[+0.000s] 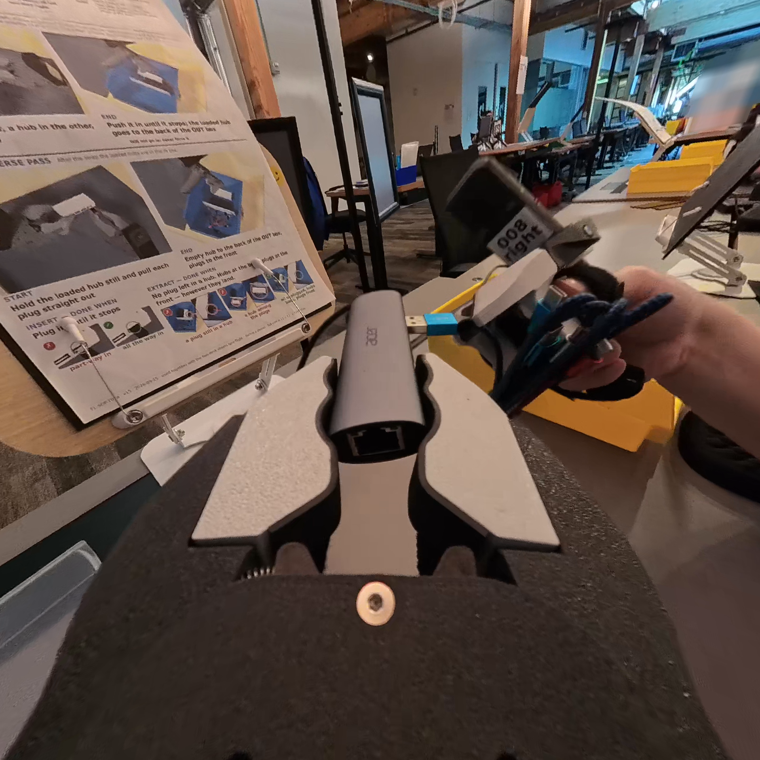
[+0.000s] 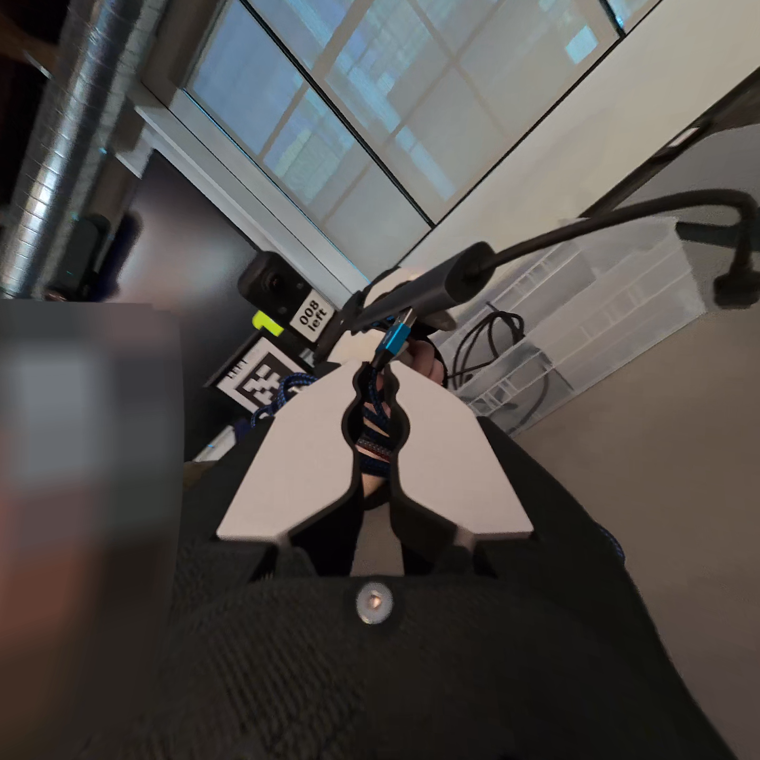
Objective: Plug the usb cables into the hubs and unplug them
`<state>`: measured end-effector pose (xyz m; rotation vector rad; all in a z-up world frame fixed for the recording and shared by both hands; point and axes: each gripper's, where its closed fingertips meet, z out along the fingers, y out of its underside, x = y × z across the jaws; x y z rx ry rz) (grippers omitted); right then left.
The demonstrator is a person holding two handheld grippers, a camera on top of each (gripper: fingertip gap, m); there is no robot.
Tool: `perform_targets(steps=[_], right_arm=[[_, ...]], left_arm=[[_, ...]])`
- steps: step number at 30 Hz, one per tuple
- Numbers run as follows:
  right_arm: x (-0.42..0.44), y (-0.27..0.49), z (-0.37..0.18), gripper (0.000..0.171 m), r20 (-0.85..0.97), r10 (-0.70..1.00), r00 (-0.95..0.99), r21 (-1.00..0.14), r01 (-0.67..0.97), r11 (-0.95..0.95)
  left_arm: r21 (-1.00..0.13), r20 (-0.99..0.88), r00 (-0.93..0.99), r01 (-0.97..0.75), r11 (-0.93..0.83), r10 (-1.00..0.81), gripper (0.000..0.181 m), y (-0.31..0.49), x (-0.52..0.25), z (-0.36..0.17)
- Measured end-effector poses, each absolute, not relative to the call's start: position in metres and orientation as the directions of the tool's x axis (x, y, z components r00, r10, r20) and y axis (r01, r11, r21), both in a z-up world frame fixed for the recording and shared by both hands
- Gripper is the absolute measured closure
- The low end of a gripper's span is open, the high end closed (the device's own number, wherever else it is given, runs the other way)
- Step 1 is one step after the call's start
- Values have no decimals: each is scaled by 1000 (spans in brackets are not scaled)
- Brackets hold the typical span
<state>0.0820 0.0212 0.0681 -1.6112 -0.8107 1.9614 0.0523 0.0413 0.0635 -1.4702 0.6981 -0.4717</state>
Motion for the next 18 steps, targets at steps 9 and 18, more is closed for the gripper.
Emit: perform_targets(steps=[9,18], right_arm=[[84,18,74,165,-605,787,-119,-794,11,-608],[84,15,75,164,-607,786,-120,-793,21,-609]], left_arm=[[-983,-182,736,-139,117,-652,144,39,55,68],[-978,-207,741,-150,144,-639,145,38,55,69]])
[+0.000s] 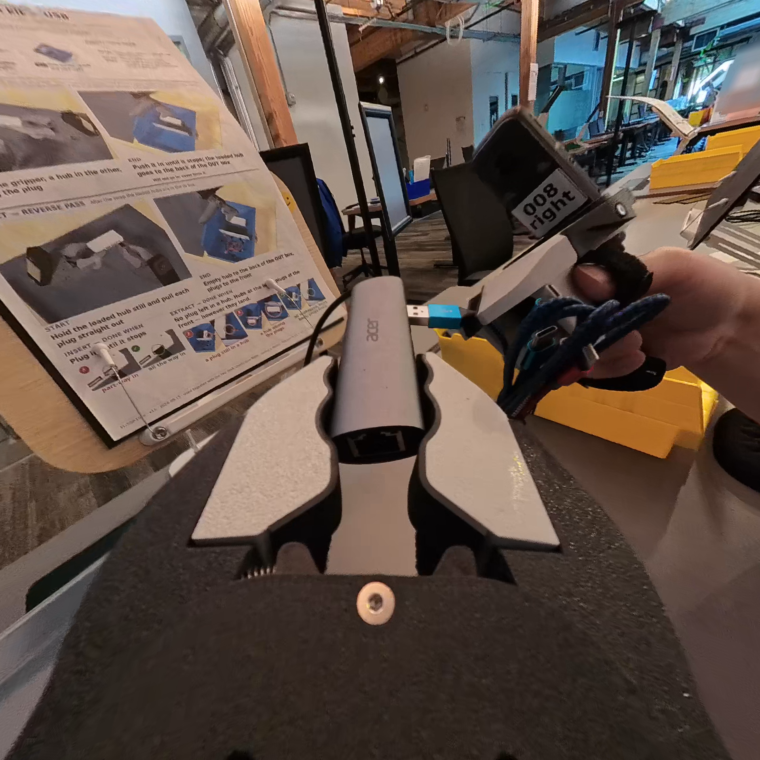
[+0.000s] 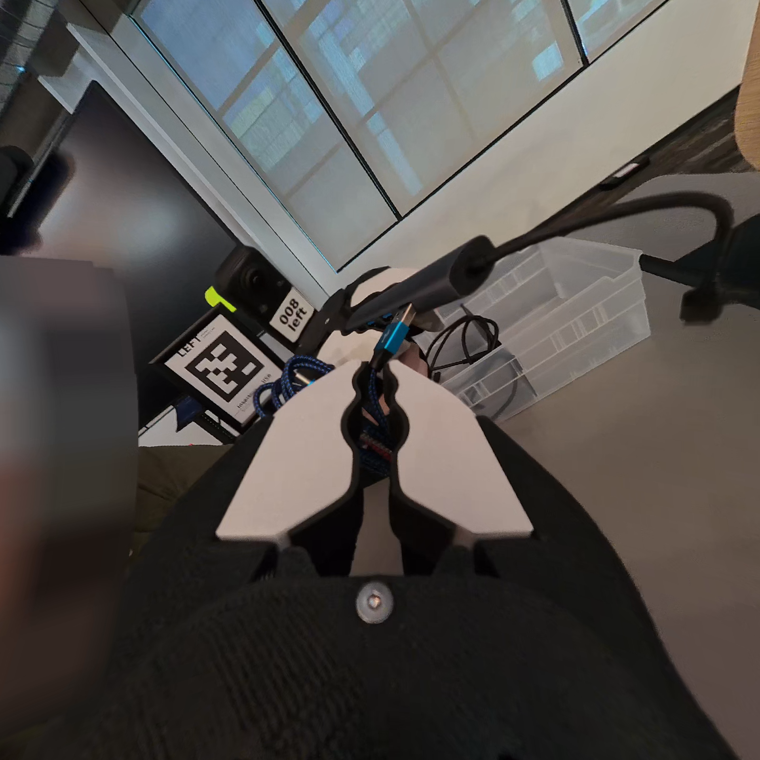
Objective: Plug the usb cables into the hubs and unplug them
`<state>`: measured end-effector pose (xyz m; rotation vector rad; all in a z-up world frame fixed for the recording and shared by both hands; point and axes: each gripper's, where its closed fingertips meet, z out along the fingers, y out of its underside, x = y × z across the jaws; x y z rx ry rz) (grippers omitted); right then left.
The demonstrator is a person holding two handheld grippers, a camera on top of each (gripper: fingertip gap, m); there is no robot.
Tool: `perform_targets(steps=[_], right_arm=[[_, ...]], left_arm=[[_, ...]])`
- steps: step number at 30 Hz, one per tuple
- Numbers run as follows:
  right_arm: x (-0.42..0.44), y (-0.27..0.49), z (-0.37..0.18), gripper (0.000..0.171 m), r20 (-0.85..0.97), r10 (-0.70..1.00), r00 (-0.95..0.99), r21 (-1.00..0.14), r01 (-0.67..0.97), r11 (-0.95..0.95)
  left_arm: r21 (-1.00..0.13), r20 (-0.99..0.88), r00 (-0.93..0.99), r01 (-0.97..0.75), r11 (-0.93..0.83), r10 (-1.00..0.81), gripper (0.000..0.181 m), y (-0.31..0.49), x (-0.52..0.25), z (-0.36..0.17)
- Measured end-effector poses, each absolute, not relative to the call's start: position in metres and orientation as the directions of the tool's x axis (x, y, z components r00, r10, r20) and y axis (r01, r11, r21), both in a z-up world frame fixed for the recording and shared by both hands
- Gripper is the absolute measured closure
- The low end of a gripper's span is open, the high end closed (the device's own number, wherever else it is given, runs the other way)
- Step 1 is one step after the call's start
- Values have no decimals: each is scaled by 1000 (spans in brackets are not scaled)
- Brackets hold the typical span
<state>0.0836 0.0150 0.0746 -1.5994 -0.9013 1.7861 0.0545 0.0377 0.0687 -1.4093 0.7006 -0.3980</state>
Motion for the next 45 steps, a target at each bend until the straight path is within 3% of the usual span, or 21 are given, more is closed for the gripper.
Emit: perform_targets(steps=[5,10,37,45], right_arm=[[86,12,79,165,-648,743,-164,-756,20,-655],[88,11,79,165,-652,740,-164,-754,34,-656],[82,-1,89,162,-608,771,-189,-786,13,-618],[81,0,89,163,-588,788,-182,-801,-3,-599]], left_arm=[[-963,-264,737,-170,207,-623,145,34,56,74],[-897,-439,727,-320,306,-528,145,32,55,75],[-940,-275,763,-85,330,-585,145,16,56,98],[-940,-279,760,-91,329,-586,145,19,55,96]])
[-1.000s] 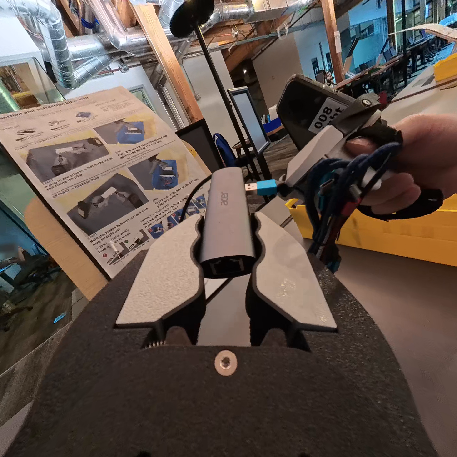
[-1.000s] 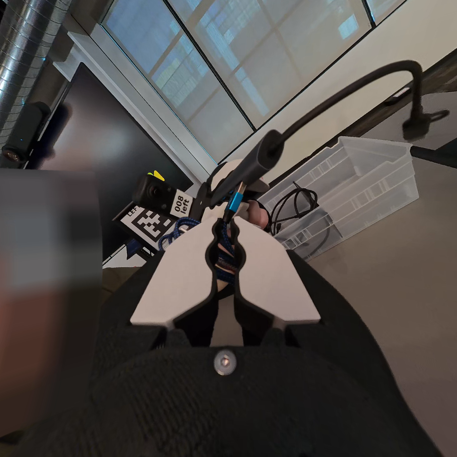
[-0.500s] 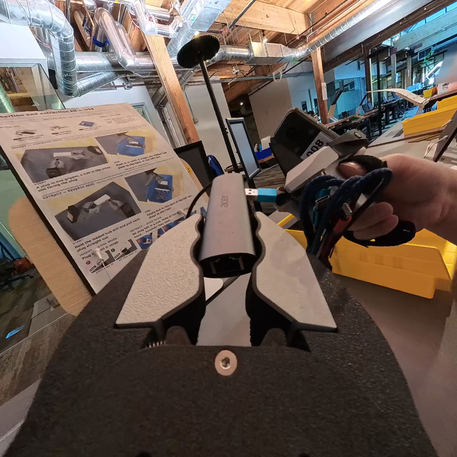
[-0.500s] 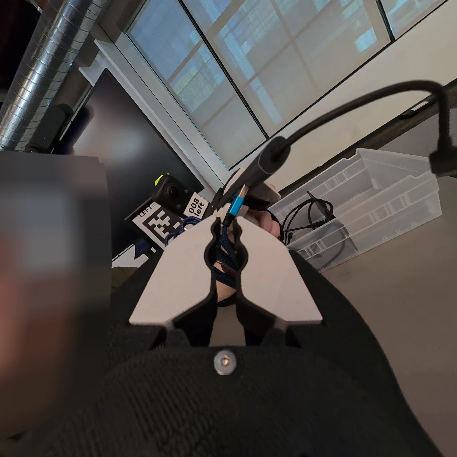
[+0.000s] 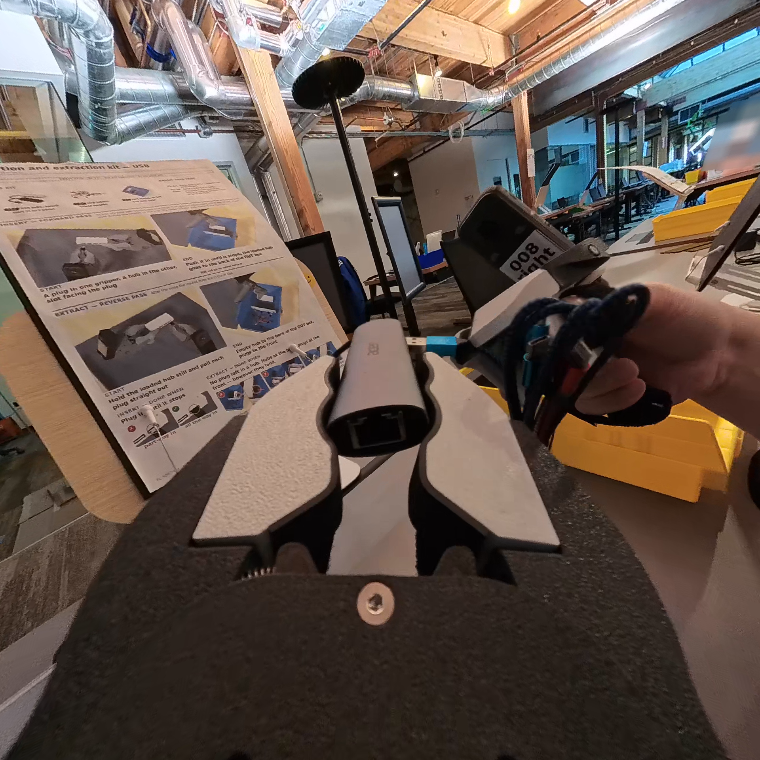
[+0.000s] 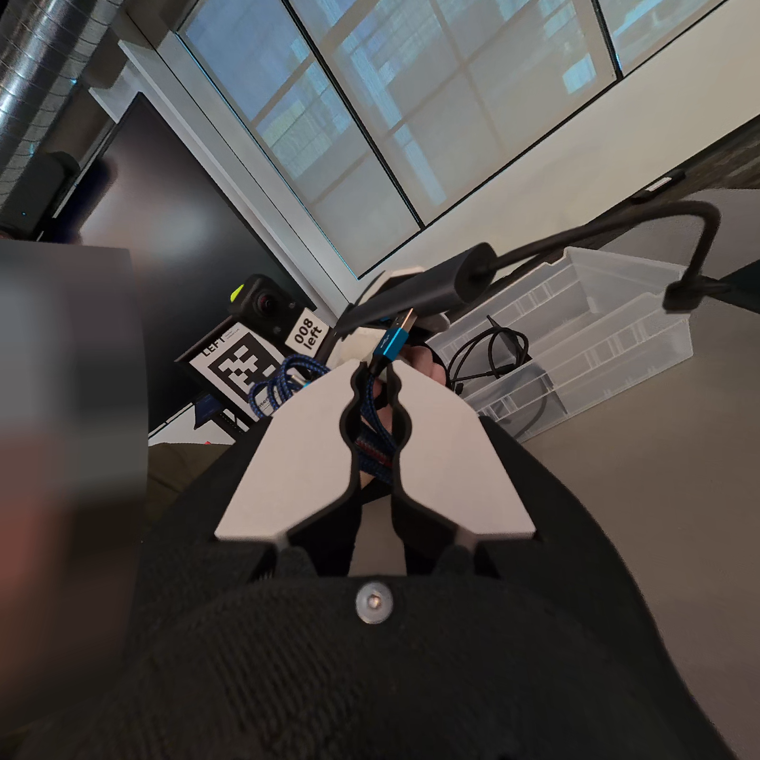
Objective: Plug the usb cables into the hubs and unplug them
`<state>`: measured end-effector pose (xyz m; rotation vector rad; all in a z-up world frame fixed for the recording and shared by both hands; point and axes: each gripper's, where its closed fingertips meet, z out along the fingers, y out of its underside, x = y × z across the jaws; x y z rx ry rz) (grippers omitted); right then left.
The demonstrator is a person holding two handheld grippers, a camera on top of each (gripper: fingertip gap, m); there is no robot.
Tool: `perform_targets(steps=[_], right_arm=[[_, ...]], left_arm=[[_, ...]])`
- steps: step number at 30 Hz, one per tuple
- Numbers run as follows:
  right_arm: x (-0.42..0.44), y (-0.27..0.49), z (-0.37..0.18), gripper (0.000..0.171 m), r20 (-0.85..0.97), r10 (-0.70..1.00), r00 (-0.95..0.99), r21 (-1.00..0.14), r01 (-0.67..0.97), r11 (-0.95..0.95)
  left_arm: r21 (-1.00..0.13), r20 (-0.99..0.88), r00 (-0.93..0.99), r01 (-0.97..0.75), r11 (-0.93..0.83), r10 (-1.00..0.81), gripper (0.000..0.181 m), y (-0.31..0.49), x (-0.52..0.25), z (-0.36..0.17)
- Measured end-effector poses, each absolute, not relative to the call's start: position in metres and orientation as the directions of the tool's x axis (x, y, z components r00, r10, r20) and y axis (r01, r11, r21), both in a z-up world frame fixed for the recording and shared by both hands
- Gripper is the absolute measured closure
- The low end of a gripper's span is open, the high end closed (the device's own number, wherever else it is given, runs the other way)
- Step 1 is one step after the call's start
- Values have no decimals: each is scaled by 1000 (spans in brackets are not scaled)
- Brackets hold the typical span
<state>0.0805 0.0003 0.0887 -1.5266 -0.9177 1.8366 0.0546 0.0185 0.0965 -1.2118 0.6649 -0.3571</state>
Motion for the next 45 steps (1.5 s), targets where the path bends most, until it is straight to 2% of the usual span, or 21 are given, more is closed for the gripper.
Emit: perform_targets(steps=[7,15,26,45], right_arm=[[81,-13,102,162,-556,791,-253,-815,-23,-580],[80,-23,111,162,-528,803,-276,-829,-37,-558],[80,-31,115,161,-530,779,-336,-821,-29,-571],[74,-29,103,159,-609,707,-360,-765,28,-644]], left_arm=[[-899,-338,771,-96,427,-539,145,4,55,113],[-891,-332,750,-50,451,-572,145,-6,55,124],[-850,-397,753,-86,520,-524,145,-19,56,135],[-862,-376,743,-63,502,-553,146,-19,56,135]])
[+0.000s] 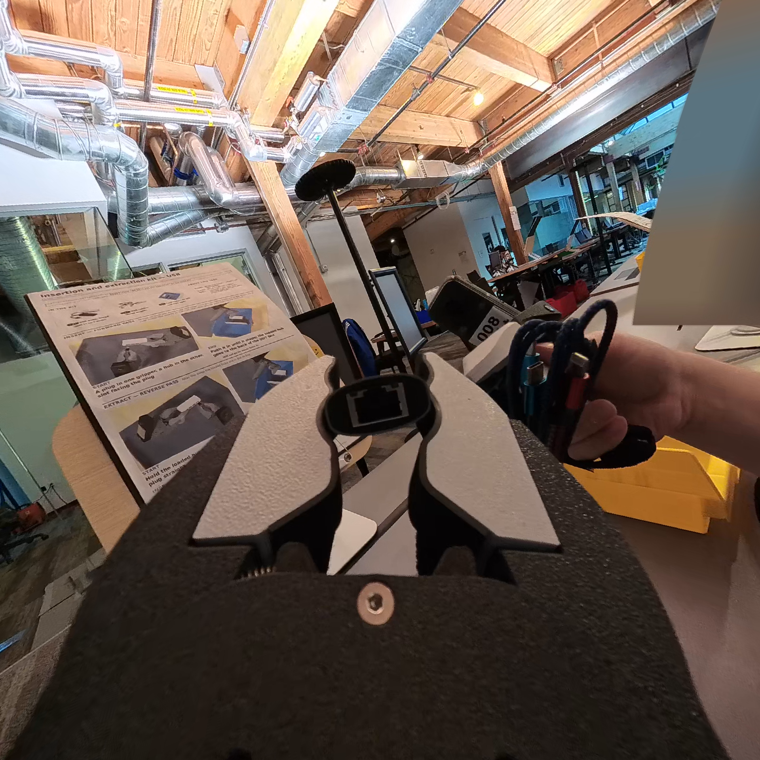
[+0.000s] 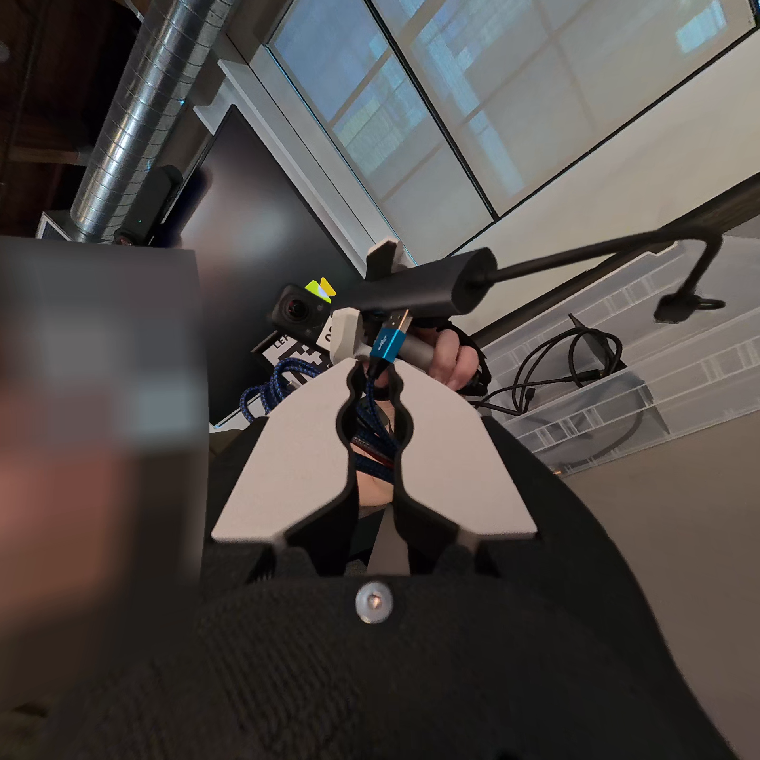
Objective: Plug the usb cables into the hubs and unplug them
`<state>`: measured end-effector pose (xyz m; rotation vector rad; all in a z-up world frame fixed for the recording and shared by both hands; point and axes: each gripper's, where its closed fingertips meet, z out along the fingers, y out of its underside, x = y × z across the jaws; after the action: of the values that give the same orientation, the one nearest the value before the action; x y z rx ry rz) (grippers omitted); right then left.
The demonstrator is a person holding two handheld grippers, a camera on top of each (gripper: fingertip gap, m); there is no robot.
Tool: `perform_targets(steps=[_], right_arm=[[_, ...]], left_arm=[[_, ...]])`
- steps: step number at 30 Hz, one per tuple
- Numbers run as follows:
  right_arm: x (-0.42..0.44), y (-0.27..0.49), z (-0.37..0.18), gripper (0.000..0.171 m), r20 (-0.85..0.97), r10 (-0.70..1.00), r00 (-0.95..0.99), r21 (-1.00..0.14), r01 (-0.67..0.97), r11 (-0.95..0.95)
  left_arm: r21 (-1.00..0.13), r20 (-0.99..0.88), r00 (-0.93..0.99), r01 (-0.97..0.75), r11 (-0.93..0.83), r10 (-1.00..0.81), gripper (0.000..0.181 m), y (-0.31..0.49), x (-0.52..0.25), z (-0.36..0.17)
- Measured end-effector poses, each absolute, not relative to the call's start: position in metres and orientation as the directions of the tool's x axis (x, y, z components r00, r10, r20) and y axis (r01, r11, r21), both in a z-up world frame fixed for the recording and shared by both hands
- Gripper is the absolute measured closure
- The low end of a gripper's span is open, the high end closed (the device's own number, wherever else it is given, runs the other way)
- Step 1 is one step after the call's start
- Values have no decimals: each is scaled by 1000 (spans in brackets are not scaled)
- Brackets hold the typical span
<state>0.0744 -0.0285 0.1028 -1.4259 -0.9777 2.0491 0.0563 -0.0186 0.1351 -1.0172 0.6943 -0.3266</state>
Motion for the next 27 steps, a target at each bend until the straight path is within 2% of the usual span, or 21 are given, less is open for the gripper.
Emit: perform_targets(steps=[8,13,20,27], right_arm=[[74,-25,101,161,-629,690,-359,-743,18,-669],[76,-24,105,162,-591,734,-334,-778,-4,-628],[83,-26,115,162,-430,872,-232,-890,-56,-453],[87,-27,121,161,-252,961,-112,-964,-60,-259]], left_arm=[[-860,-395,736,-86,503,-550,145,-18,58,134],[-849,-426,717,-105,518,-552,145,-19,59,133],[-807,-526,695,-225,546,-491,145,-19,61,130],[-817,-514,700,-225,531,-495,145,-16,63,127]])
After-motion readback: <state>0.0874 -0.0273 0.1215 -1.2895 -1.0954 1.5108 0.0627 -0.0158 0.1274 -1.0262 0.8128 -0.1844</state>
